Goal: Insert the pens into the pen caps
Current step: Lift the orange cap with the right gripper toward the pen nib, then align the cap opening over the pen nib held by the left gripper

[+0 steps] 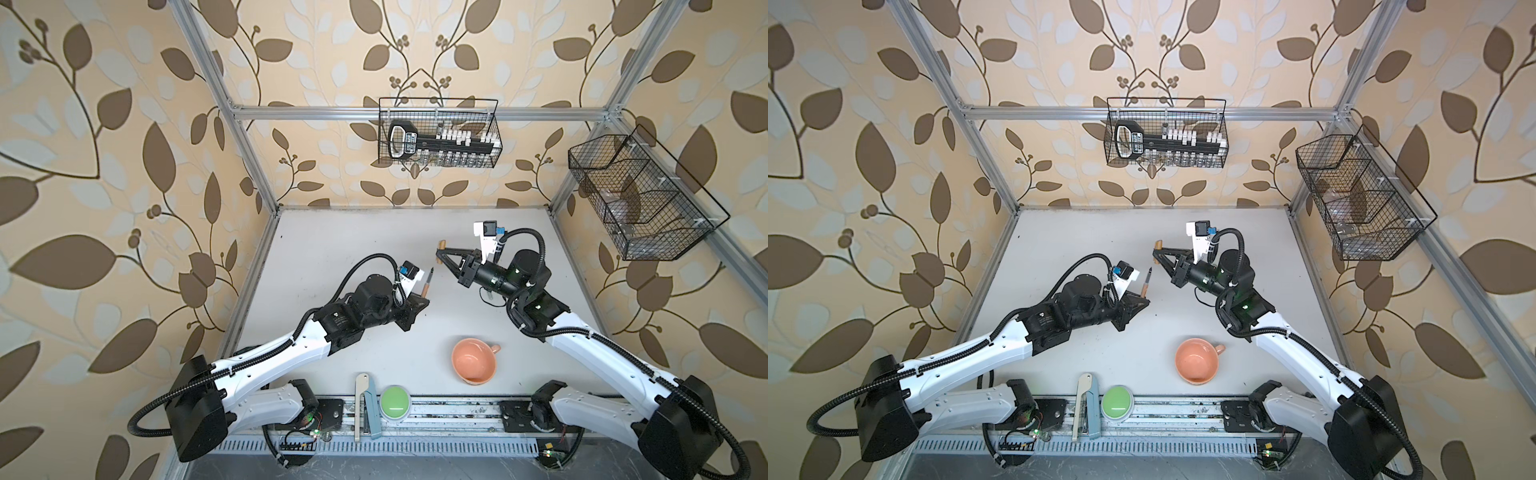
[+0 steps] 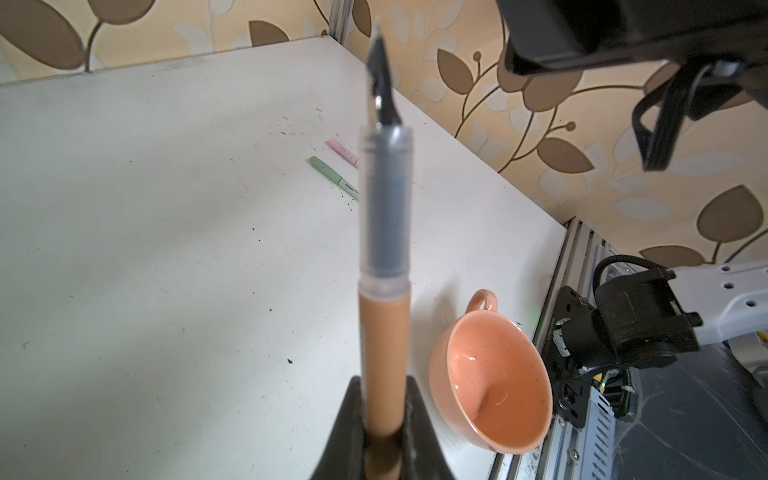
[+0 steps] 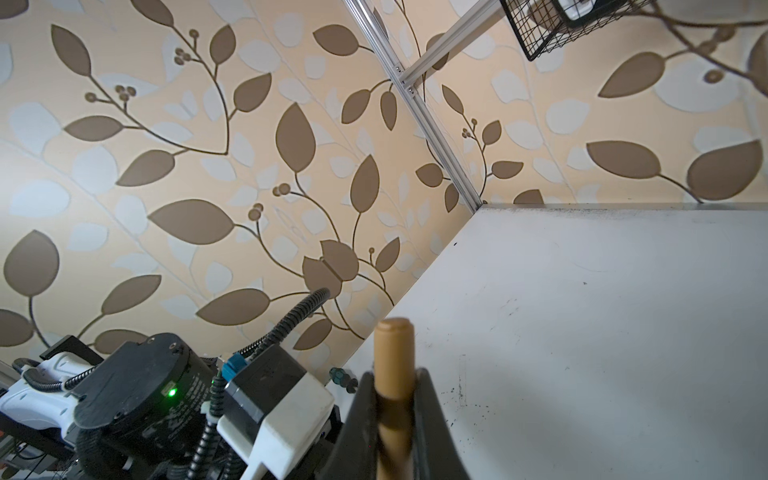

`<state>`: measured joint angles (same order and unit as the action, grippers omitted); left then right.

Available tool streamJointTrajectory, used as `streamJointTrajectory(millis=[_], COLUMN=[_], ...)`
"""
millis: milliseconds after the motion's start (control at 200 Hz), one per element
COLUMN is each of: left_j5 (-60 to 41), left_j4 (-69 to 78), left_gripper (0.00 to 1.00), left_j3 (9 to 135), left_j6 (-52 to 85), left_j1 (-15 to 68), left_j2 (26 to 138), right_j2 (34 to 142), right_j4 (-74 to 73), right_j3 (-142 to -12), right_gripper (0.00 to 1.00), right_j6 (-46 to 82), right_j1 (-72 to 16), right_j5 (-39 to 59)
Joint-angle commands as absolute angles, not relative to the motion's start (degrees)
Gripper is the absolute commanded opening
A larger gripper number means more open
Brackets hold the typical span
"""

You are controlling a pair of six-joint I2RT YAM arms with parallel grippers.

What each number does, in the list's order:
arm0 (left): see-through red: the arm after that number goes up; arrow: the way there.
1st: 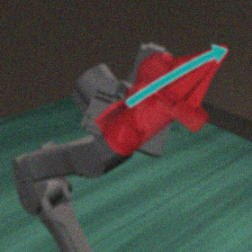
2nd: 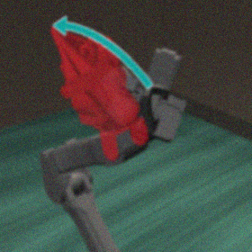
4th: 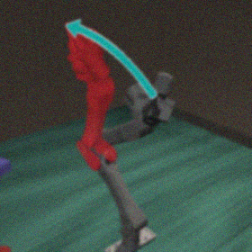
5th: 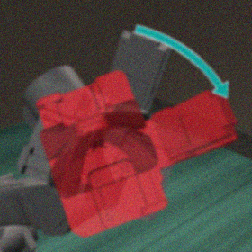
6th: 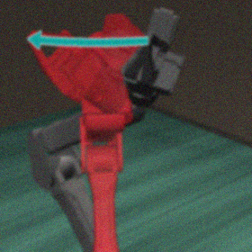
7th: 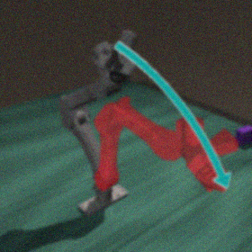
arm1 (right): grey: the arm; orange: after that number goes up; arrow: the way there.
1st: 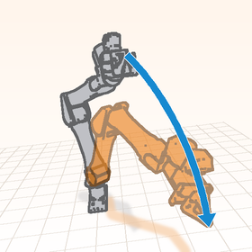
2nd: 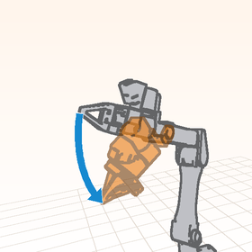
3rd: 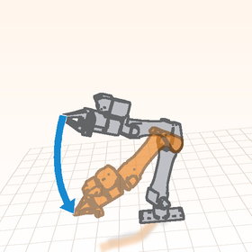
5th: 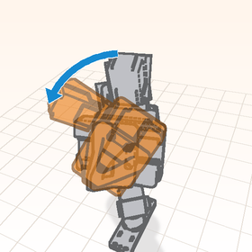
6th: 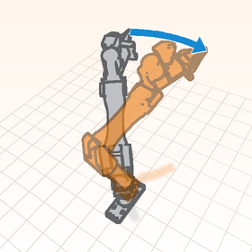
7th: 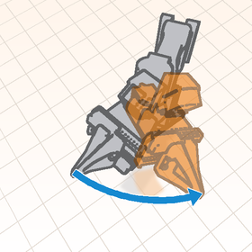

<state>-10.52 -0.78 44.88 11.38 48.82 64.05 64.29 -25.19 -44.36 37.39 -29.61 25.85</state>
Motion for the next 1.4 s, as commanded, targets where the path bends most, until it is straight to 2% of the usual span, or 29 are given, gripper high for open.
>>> streamJointTrajectory(millis=[0,1394], left_j5=[-12.16,-9.37], left_j4=[0.40,-0.70], left_gripper=[0.04,0.01], left_j3=[46.27,46.08], left_j6=[10.56,10.46], left_j1=[49.31,49.31], left_j2=[62.05,60.47], right_j2=[65.60,67.59], right_j4=[-26.86,-30.05], right_j3=[-46.48,-44.04], right_gripper=[0.05,0.02], right_j6=[37.00,40.53], right_j1=[-30.15,-30.76], right_j5=[27.07,29.72])
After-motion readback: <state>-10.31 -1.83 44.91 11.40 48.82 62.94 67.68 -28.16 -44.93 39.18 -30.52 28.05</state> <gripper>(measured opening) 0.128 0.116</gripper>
